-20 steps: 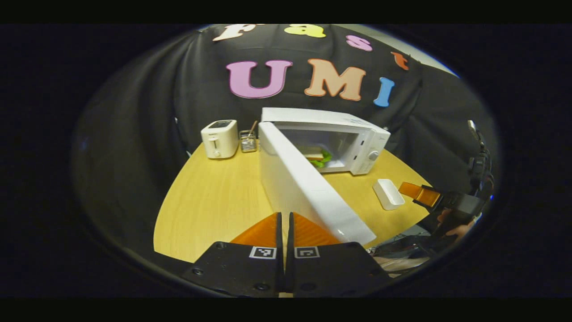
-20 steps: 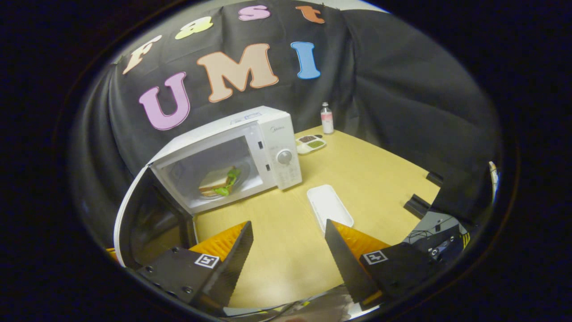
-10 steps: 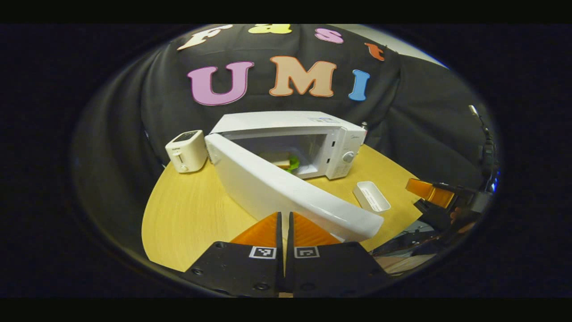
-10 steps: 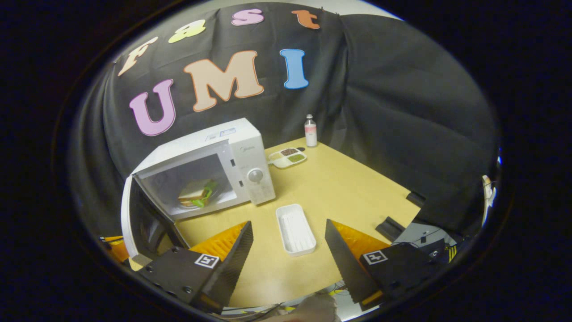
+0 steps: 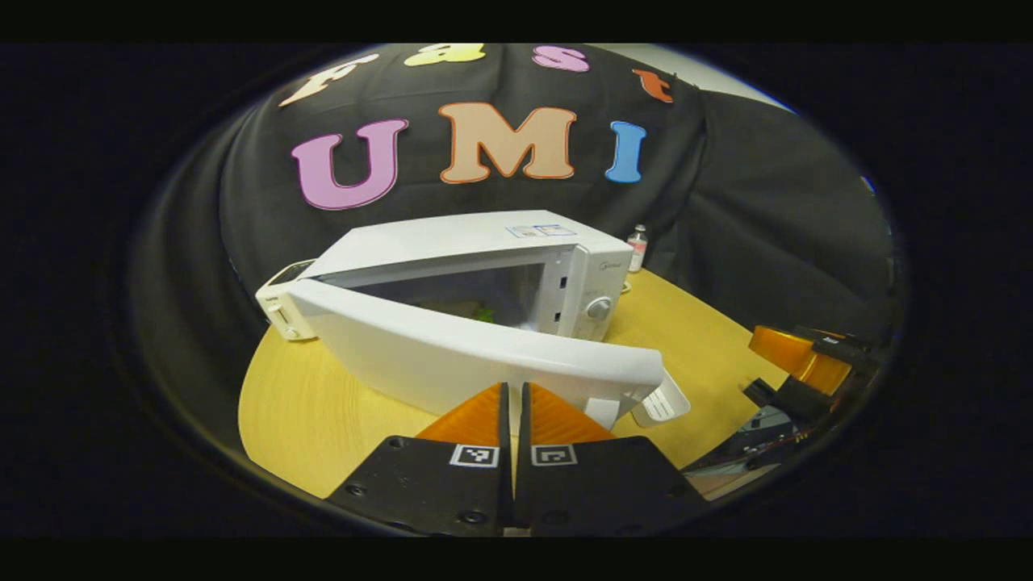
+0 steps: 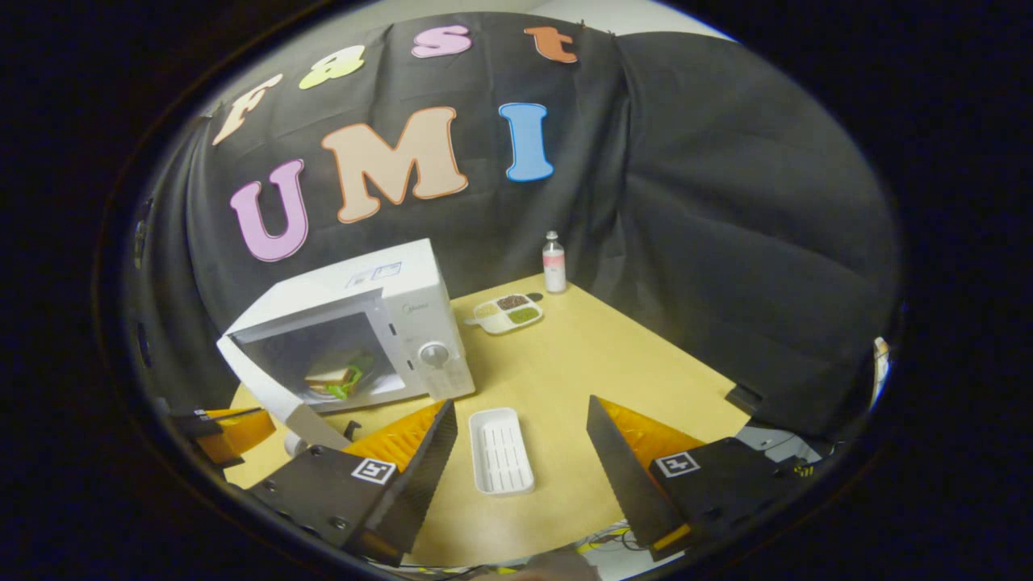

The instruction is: Open the microwave oven with the left hand, put the food in, and close the microwave oven.

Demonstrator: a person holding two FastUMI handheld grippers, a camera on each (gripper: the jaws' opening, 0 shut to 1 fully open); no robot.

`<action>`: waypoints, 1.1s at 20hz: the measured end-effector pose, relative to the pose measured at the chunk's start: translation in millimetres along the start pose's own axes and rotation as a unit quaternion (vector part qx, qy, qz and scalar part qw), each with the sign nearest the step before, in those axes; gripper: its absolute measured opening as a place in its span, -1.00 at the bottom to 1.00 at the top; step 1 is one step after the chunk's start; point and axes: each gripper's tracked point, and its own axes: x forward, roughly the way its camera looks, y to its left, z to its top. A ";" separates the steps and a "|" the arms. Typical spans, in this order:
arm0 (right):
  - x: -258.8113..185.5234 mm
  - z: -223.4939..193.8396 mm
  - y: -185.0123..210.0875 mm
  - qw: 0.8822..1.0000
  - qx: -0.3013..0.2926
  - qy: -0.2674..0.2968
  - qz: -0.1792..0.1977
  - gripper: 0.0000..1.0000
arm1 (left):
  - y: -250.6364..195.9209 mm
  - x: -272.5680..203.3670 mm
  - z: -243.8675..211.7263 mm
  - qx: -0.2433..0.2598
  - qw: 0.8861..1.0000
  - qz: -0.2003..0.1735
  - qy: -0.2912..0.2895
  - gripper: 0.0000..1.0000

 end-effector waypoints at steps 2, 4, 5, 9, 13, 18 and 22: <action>8.7 5.4 -4.0 1.000 0.004 -0.001 0.007 0.84 | -3.0 16.6 5.4 -0.003 1.000 0.010 -0.005 -0.99; 18.5 6.8 -9.7 1.000 0.005 0.005 0.010 0.99 | -2.4 32.4 15.0 -0.012 1.000 0.021 -0.006 -0.99; 23.2 6.8 -12.9 1.000 0.003 0.010 0.012 0.99 | -3.7 41.5 16.9 -0.018 1.000 0.024 -0.007 -1.00; 39.6 15.1 -15.6 1.000 -0.002 0.014 0.026 0.99 | -7.1 68.8 29.7 -0.038 0.999 0.035 -0.009 -0.99; 54.6 11.6 -16.1 0.998 -0.011 0.034 0.042 0.84 | -10.6 92.6 44.9 -0.055 0.997 0.052 -0.020 -0.99; 65.4 13.5 -24.4 0.998 0.010 0.043 0.051 0.84 | -15.2 114.6 59.7 -0.059 0.996 0.057 -0.029 -0.95; 71.4 19.8 -30.4 0.998 0.020 0.037 0.046 0.84 | -15.4 128.7 77.3 -0.046 0.996 0.065 -0.048 -0.95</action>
